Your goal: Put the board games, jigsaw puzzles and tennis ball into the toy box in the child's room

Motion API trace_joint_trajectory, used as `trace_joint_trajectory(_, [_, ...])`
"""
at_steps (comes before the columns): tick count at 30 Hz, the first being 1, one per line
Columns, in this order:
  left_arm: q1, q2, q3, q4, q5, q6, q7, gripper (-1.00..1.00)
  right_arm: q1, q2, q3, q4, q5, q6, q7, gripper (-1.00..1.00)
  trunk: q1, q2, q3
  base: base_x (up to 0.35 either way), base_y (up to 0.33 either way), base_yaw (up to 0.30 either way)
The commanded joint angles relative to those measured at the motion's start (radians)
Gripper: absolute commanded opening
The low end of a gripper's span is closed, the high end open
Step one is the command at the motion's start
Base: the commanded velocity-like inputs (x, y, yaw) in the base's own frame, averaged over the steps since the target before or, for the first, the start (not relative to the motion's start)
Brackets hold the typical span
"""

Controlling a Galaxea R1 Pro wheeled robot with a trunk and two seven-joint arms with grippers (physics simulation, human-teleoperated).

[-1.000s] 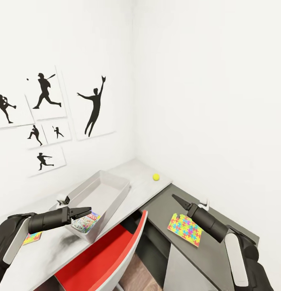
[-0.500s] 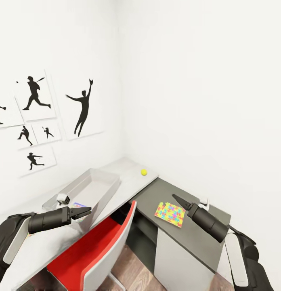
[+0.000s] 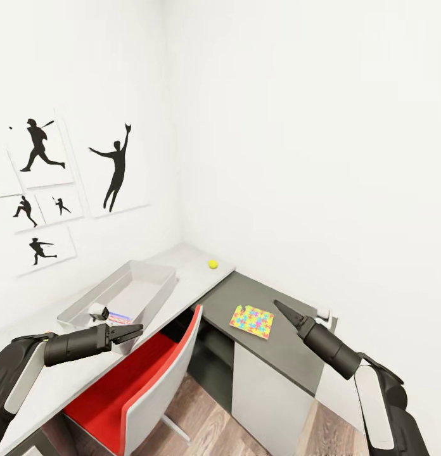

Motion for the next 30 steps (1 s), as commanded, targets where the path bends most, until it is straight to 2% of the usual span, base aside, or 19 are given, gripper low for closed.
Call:
trace_joint_trajectory(1, [0.000, 0.001, 0.001, 0.000, 0.002, 0.007, -0.002, 1.00, -0.001, 0.002, -0.002, 0.000, -0.002, 0.006, 0.002, 1.00, 0.000, -0.002, -0.002, -0.020, 0.000, -0.235])
trace_joint_trajectory(26, [0.000, 0.000, 0.001, 0.001, 0.002, 0.007, -0.002, 1.00, -0.001, 0.002, -0.004, 0.002, -0.006, 0.006, 0.000, 1.00, 0.000, -0.002, -0.015, -0.003, 0.000, -0.253])
trace_joint_trajectory(30, [0.000, 0.000, 0.000, 0.001, 0.002, 0.007, -0.002, 1.00, -0.001, 0.003, -0.016, 0.003, -0.006, 0.006, 0.000, 1.00, 0.000, -0.002, -0.016, 0.000, 0.000, -0.267])
